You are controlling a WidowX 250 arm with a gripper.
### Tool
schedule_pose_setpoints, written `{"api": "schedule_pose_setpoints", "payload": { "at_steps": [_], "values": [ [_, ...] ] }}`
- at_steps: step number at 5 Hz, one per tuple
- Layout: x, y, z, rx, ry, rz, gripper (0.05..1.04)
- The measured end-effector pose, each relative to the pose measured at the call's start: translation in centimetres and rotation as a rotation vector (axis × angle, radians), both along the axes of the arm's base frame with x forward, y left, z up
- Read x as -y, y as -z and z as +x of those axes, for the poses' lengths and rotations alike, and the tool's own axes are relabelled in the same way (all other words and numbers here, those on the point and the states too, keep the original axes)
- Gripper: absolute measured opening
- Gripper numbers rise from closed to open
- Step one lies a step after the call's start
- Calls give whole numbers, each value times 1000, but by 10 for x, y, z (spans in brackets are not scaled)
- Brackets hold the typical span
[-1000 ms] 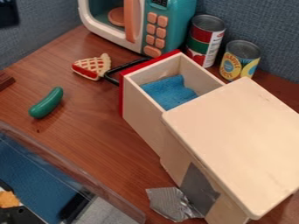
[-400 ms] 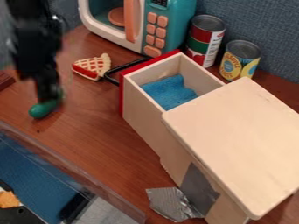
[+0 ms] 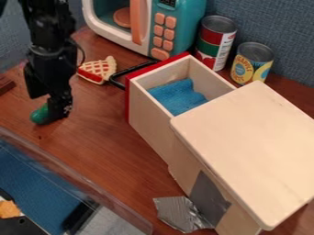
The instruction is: Place green object inside drawer
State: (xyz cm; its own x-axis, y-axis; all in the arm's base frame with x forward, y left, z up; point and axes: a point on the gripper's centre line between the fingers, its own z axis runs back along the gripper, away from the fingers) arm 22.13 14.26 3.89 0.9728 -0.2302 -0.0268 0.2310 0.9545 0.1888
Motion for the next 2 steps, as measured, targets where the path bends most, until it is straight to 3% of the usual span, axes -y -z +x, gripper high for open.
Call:
{"api": "schedule_pose_setpoints", "payload": {
  "at_steps": [1,2],
  "values": [
    [-21,-4,12,14,-84,-29,999],
    [-33,-8,20,17,-156,-91,999]
  ]
}}
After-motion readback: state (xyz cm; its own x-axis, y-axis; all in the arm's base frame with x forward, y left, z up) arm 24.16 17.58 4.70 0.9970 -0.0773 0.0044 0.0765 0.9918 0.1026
